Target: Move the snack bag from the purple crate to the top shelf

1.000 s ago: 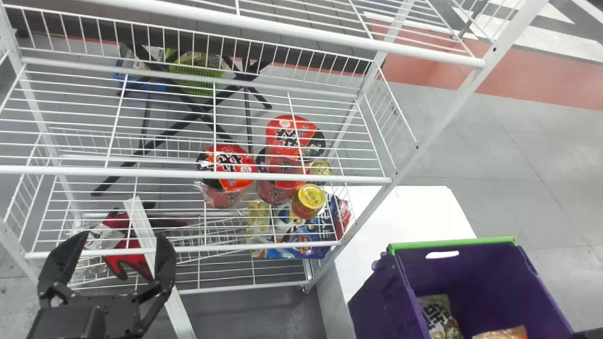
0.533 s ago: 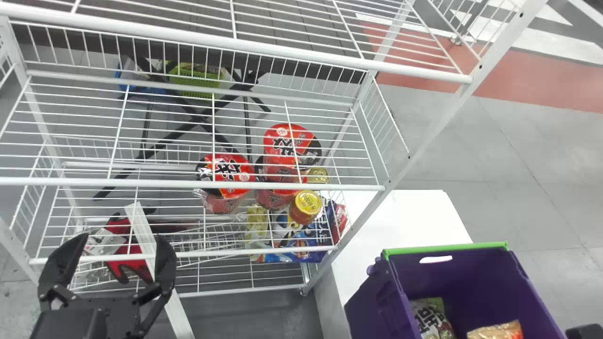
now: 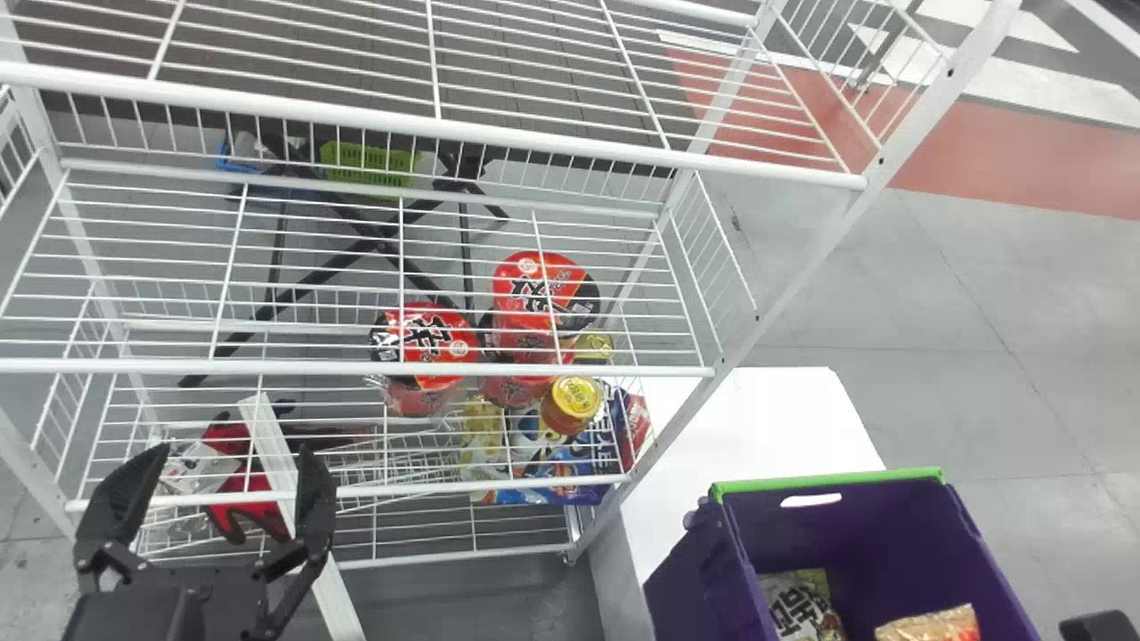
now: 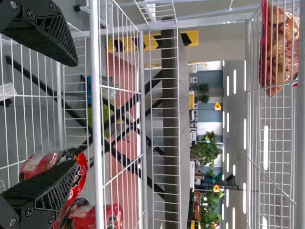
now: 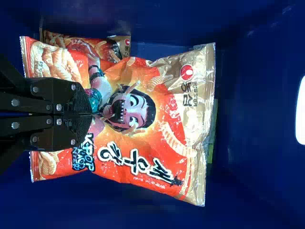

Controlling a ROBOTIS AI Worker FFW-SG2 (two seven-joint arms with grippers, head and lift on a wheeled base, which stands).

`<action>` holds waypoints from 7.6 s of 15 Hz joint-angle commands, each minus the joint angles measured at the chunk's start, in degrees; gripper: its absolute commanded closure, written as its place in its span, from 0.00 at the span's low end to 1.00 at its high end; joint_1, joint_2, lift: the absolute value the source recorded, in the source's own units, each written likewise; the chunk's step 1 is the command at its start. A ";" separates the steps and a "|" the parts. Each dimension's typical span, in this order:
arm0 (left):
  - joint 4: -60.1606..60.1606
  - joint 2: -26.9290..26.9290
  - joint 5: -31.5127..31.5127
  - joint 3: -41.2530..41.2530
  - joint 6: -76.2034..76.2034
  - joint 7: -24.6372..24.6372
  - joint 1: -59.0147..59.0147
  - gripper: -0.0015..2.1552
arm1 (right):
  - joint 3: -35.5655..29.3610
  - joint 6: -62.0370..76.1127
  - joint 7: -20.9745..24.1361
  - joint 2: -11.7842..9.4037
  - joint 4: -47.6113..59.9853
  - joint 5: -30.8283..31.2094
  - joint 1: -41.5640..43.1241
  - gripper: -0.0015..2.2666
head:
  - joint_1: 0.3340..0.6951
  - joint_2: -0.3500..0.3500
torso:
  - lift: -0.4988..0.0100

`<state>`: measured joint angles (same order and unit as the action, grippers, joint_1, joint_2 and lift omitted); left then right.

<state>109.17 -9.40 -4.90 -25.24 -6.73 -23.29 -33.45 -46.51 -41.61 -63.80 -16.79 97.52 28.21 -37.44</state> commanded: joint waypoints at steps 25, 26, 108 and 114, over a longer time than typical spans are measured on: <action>0.78 0.00 -0.11 0.54 0.36 0.35 0.14 0.04 | 0.10 -0.71 -0.80 -0.09 0.13 0.53 2.11 0.86 | 1.00 0.00 | 0.58; 0.78 0.00 -0.02 0.54 0.36 0.35 0.23 0.04 | 0.01 -0.71 -0.80 0.00 0.30 0.53 2.11 0.86 | 1.00 0.00 | 0.59; 0.08 -0.27 0.77 0.54 0.36 -0.09 -0.30 0.04 | 16.71 -13.02 -7.66 16.84 44.87 -5.62 7.03 0.86 | 1.00 0.00 | 0.99; -0.09 -0.35 0.77 0.54 0.01 -0.09 -0.38 0.04 | 28.75 -20.05 -3.97 16.84 47.68 -0.35 10.98 0.86 | 1.00 0.04 | 0.99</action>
<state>109.11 -9.75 -4.17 -24.69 -6.47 -23.36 -33.82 -21.16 -60.82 -68.81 0.00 144.75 26.14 -27.20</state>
